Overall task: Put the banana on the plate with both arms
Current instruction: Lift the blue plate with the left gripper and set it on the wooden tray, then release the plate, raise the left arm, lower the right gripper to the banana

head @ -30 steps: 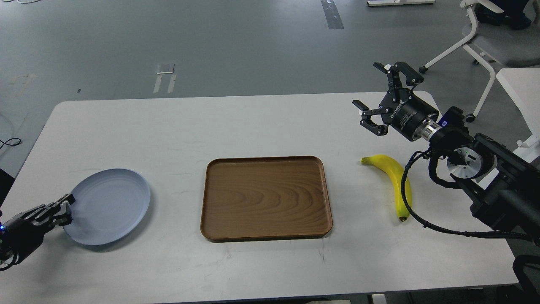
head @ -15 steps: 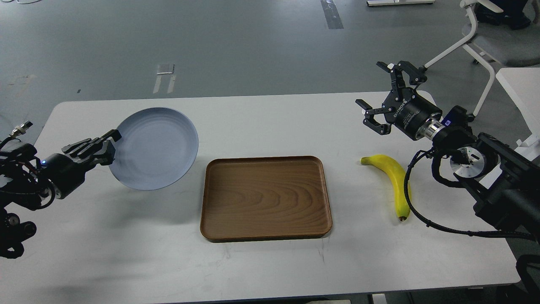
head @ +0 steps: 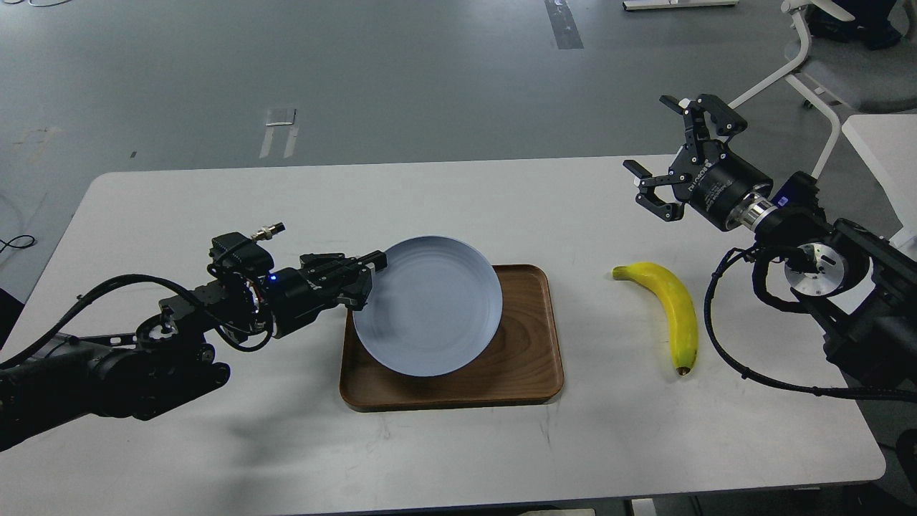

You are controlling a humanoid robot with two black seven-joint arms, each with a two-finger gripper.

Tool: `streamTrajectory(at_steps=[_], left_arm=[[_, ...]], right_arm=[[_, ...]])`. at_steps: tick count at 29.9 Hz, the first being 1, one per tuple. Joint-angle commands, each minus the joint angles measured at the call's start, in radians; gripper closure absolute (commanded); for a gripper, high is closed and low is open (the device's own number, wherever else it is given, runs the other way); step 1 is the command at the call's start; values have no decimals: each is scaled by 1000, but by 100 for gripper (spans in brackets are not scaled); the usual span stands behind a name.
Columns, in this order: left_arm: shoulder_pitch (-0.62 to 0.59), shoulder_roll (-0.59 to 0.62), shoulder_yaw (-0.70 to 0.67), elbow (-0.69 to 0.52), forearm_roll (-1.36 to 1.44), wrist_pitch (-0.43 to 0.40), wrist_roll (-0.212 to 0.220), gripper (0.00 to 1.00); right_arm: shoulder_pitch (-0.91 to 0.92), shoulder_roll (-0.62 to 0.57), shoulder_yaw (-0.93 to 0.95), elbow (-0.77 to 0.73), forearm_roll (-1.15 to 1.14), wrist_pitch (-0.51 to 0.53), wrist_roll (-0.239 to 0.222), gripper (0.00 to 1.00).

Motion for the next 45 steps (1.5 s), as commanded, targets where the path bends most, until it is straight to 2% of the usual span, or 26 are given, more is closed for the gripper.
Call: streamTrajectory(at_steps=[1, 8, 17, 19, 21, 22, 23, 24, 27, 29, 30, 31, 33, 37, 41, 43, 45], left_arm=[[-24, -65, 52, 67, -2, -7, 0, 100], [-24, -146, 95, 156, -3, -15, 0, 100], [-18, -155, 93, 162, -20, -14, 0, 100], [-13, -155, 93, 162, -20, -14, 0, 79], [-13, -155, 93, 162, -20, -14, 0, 68], [-13, -155, 92, 162, -22, -14, 0, 53], [-13, -157, 90, 162, -22, -14, 0, 45], [-13, -157, 86, 160, -22, -15, 0, 40], [-13, -155, 84, 151, -29, -15, 0, 37], [-15, -152, 75, 151, -54, -11, 0, 24], [-21, -146, 63, 153, -92, -6, 0, 11], [-30, -144, 42, 151, -154, -3, 0, 3], [-39, -143, 0, 151, -248, -3, 0, 2], [-147, -146, -112, 150, -579, -12, 0, 2], [-226, -141, -124, 157, -812, -29, 0, 2], [-245, -141, -124, 159, -914, -43, 0, 2], [-262, -138, -130, 159, -1004, -82, 0, 2]], right_arm=[[-1, -9, 1, -1, 0, 0, 0, 0], [-1, -10, 4, 0, 2, -2, 0, 0], [-2, -9, 8, -1, 2, -14, 0, 0], [4, -6, 8, 0, 2, -28, 0, 0], [7, -7, 8, 0, 2, -29, 0, 0], [7, -7, 8, 0, 2, -29, 0, 0], [7, -9, 8, 0, 2, -29, 0, 0], [7, -10, 8, 0, 2, -28, 0, 0], [7, -10, 4, 0, 2, -29, 0, 0], [7, -16, 3, 0, 2, -25, 1, 0], [7, -30, 0, 2, 0, -23, 1, 0], [10, -50, -8, 6, -9, -22, 3, 0], [13, -73, -15, 16, -47, -22, 5, 0], [22, -163, -72, 89, -426, -23, 15, 0], [12, -263, -89, 212, -903, -34, 102, 0], [4, -285, -127, 255, -1108, -87, 121, 0], [1, -308, -208, 281, -1289, -201, 124, 0]])
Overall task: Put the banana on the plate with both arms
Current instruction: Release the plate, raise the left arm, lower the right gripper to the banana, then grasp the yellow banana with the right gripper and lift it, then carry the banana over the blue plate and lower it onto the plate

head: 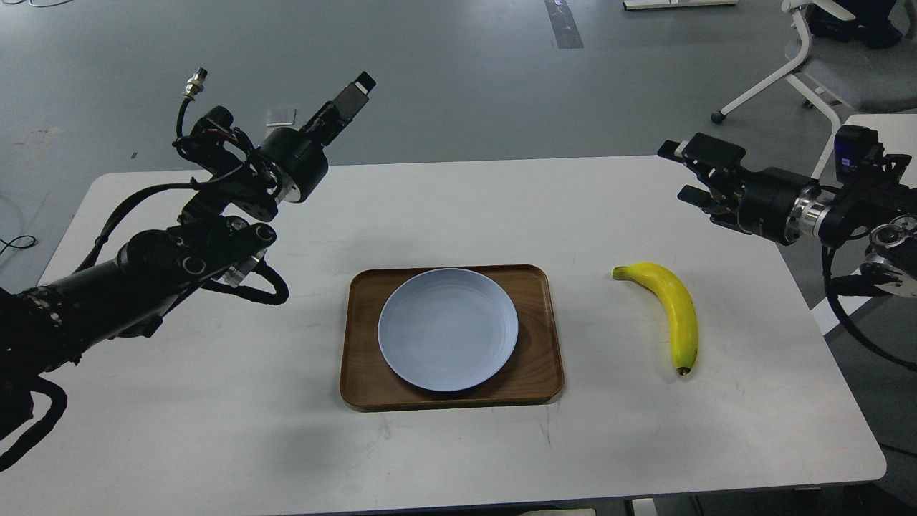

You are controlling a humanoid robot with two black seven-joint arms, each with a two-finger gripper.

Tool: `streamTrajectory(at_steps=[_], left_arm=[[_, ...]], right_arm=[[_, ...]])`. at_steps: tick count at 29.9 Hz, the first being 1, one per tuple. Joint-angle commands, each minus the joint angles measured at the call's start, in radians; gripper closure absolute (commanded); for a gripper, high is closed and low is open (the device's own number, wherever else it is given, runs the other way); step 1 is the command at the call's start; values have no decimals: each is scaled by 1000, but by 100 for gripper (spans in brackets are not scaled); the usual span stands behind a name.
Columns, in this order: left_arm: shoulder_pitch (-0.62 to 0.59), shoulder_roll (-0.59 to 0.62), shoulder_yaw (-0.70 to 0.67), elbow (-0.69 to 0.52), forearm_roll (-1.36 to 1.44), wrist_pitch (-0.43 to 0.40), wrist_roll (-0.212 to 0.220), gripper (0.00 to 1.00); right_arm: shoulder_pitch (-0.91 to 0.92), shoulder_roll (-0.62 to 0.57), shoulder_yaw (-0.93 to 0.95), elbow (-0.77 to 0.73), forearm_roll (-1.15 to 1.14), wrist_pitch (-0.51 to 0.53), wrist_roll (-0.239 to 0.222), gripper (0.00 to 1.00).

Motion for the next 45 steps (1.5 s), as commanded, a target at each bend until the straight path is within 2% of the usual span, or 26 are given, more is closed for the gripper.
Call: streamTrajectory(at_steps=[1, 2, 3, 4, 6, 7, 8, 9, 15, 21, 22, 23, 24, 25, 27, 28, 30, 33, 35, 37, 39, 40, 42, 43, 45], left_arm=[[-30, 4, -17, 2, -162, -58, 0, 2], [-34, 9, -55, 2, -227, -82, 14, 2], [-34, 18, -110, 2, -287, -96, 68, 2], [-31, 24, -139, 2, -303, -103, 94, 2], [-17, 41, -216, 2, -318, -116, 201, 2], [-17, 41, -216, 2, -318, -116, 202, 2], [-14, 44, -225, 2, -318, -122, 237, 2], [-6, 45, -230, 2, -318, -124, 251, 2], [9, 67, -228, -7, -317, -118, 246, 2], [17, 69, -224, -7, -317, -109, 243, 2], [25, 67, -222, -7, -315, -95, 243, 2], [31, 65, -221, -7, -315, -86, 243, 2], [35, 64, -221, -8, -315, -84, 243, 2], [40, 61, -221, -7, -315, -83, 240, 2], [48, 61, -219, -7, -314, -83, 229, 2], [52, 58, -218, -7, -314, -81, 220, 2], [57, 56, -218, -7, -314, -81, 209, 2], [66, 55, -216, -7, -314, -78, 208, 2], [72, 52, -215, -7, -312, -77, 206, 2], [77, 50, -212, -8, -312, -73, 208, 2], [78, 50, -202, -8, -312, -73, 208, 2], [78, 50, -195, -8, -312, -73, 206, 2], [78, 50, -187, -8, -312, -73, 206, 2], [80, 50, -185, -7, -312, -73, 206, 2], [88, 53, -187, -8, -312, -73, 205, 2]], right_arm=[[-5, -43, -121, 47, -351, -154, 16, 0], [4, -55, -197, 48, -440, -222, 31, 0], [12, -58, -262, 48, -504, -269, 45, 0], [13, -58, -285, 48, -526, -283, 45, 0], [12, -58, -344, 45, -557, -292, 43, 1], [12, -58, -344, 45, -557, -292, 43, 1], [6, -55, -359, 41, -556, -292, 42, 2], [1, -51, -373, 36, -556, -292, 40, 4], [-24, -34, -391, 34, -556, -297, 22, 8], [-63, 4, -391, -4, -543, -311, 2, 18], [-76, 20, -388, -11, -543, -317, -1, 30], [-82, 32, -390, -12, -543, -326, -25, 57], [-82, 35, -390, -12, -543, -330, -42, 70], [-82, 41, -390, -12, -543, -337, -55, 77], [-82, 49, -387, -13, -543, -346, -58, 83], [-80, 57, -387, -16, -543, -366, -56, 92], [-80, 64, -390, -21, -543, -396, -55, 100], [-71, 67, -384, -18, -540, -435, -46, 100], [-61, 69, -382, -12, -539, -459, -18, 100], [-19, 81, -390, 8, -531, -481, 74, 100], [8, 84, -393, 30, -531, -484, 134, 100], [31, 86, -394, 54, -533, -482, 189, 100], [77, 95, -404, 77, -539, -475, 241, 100], [128, 124, -434, 77, -542, -469, 256, 100], [232, 171, -524, 61, -540, -462, 256, 100]])
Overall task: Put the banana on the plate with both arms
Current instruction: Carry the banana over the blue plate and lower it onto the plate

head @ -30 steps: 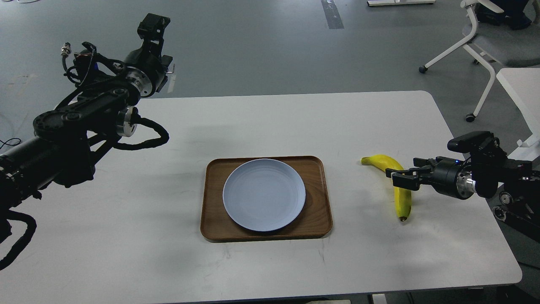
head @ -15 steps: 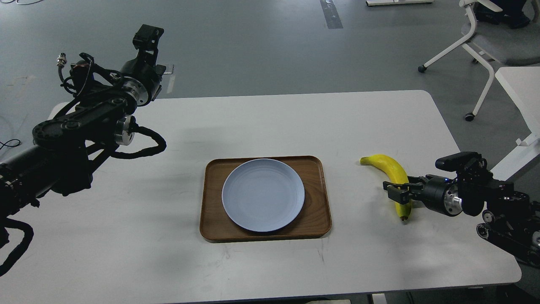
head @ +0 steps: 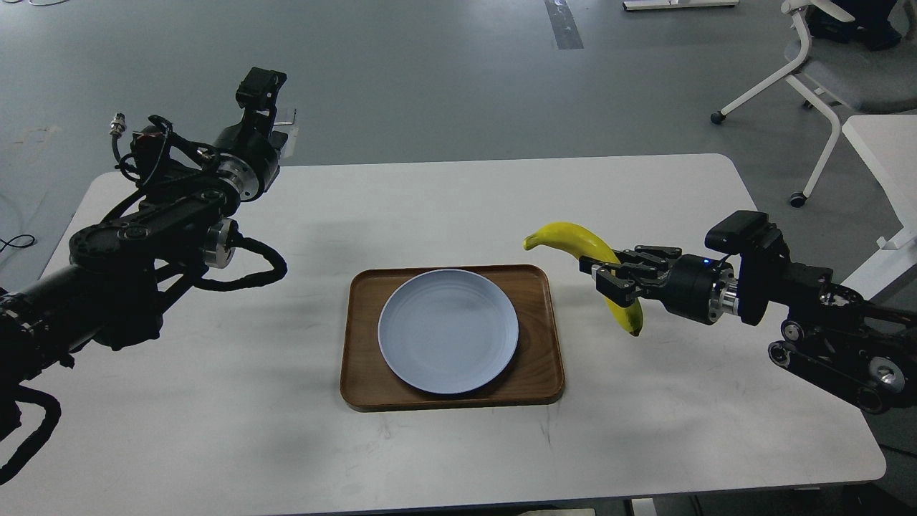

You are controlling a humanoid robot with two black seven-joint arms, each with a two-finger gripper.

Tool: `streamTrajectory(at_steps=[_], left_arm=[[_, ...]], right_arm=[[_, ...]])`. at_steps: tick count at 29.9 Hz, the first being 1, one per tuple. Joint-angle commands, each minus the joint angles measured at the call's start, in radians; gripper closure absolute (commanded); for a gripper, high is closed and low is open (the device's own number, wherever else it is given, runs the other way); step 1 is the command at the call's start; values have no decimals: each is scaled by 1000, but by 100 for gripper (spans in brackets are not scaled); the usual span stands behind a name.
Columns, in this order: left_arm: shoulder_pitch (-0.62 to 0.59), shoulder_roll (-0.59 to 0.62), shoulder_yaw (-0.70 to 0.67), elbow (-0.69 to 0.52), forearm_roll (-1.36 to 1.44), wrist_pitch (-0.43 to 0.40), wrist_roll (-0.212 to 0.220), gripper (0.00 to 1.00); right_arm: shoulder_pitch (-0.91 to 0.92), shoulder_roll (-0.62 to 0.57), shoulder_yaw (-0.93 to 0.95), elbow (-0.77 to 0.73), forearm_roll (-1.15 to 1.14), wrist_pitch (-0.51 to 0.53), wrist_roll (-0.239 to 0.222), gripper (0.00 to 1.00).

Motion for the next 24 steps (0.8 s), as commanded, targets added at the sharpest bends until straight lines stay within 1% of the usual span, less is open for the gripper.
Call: streamTrajectory(at_steps=[1, 3, 6, 7, 9, 12, 13, 15, 18, 23, 24], left_arm=[[10, 5, 2, -1, 0, 0, -2, 2], [8, 8, 2, -1, -1, -2, -5, 2], [8, 12, -1, -2, -1, -2, -5, 2], [8, 12, -1, -2, -1, -2, -5, 2], [8, 14, -4, -5, -3, -2, -6, 2], [8, 15, -6, -13, -1, 0, -6, 2], [8, 15, -6, -13, -1, 0, -6, 2], [8, 17, -6, -16, -1, 0, -8, 2], [8, 22, -7, -16, -3, 0, -8, 2], [11, 23, -7, -16, -3, 0, -10, 2], [13, 23, -7, -16, -3, 0, -11, 2]], right_arm=[[169, 71, -140, -17, -2, 13, 25, 100], [249, 106, -244, -57, -1, 13, 25, 100], [292, 220, -323, -149, -1, 11, 25, 100], [292, 221, -323, -149, -1, 11, 25, 100], [288, 299, -326, -236, -1, 11, 25, 100], [275, 399, -334, -315, 1, 7, 25, 100], [275, 399, -334, -315, 1, 7, 25, 100], [263, 451, -336, -336, 1, 5, 25, 100], [260, 495, -340, -376, 2, 5, 25, 100], [245, 528, -343, -386, 7, 5, 25, 100], [238, 529, -345, -386, 7, 5, 25, 97]])
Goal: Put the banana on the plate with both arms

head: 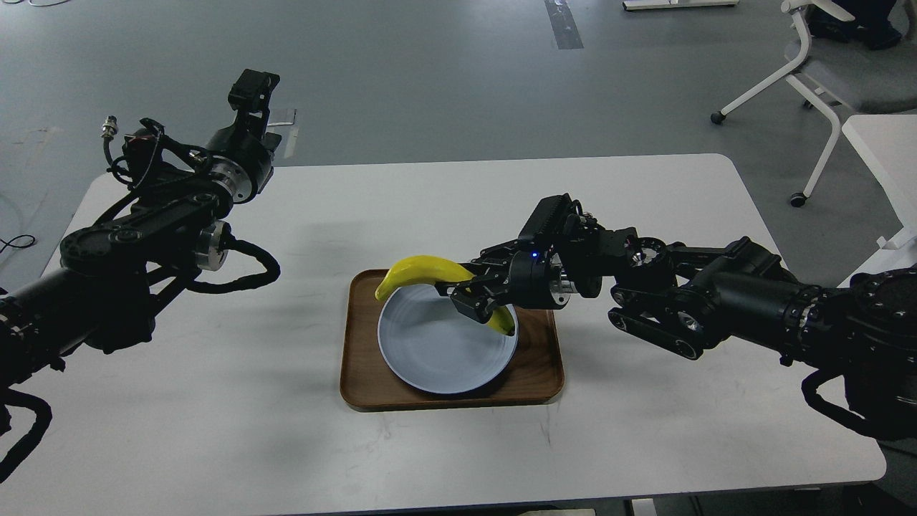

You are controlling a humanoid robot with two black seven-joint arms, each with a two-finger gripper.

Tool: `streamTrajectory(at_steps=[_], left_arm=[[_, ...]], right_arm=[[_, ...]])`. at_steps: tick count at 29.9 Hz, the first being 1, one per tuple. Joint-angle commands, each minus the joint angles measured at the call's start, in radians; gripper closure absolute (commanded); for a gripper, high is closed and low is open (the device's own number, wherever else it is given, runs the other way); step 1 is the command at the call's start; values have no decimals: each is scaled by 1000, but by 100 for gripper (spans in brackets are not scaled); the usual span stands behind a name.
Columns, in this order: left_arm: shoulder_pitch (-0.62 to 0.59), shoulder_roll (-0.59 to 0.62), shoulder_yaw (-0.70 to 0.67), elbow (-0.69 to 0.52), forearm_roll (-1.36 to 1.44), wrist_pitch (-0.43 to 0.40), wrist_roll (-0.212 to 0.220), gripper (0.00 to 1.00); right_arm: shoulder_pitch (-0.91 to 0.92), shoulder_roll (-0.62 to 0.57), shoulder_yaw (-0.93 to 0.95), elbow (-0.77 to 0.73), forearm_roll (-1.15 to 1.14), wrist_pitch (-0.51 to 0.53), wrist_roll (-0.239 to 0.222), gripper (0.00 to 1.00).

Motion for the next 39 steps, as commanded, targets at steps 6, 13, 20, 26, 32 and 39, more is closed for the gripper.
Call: streamTrajectory(at_steps=[6, 13, 20, 26, 32, 39], left_arm=[[2, 0, 0, 2, 0, -1, -5, 2], [1, -4, -2, 2, 1, -6, -2, 2], [-4, 3, -38, 2, -6, -12, -5, 2], [-5, 8, -133, -6, -19, -77, -5, 2], [-4, 5, -161, -23, -26, -123, -5, 2], [96, 5, -313, -129, -115, -225, -4, 2]], right_arm=[[-35, 19, -6, 9, 25, 0, 0, 16], [-47, 9, 7, 8, 44, 0, 0, 0], [-32, -18, 121, 8, 158, -3, 0, 0], [-16, -70, 292, 35, 775, 12, -64, 0], [-12, -238, 391, 60, 1362, 185, -120, 0], [-127, -378, 503, 51, 1647, 573, -151, 0]])
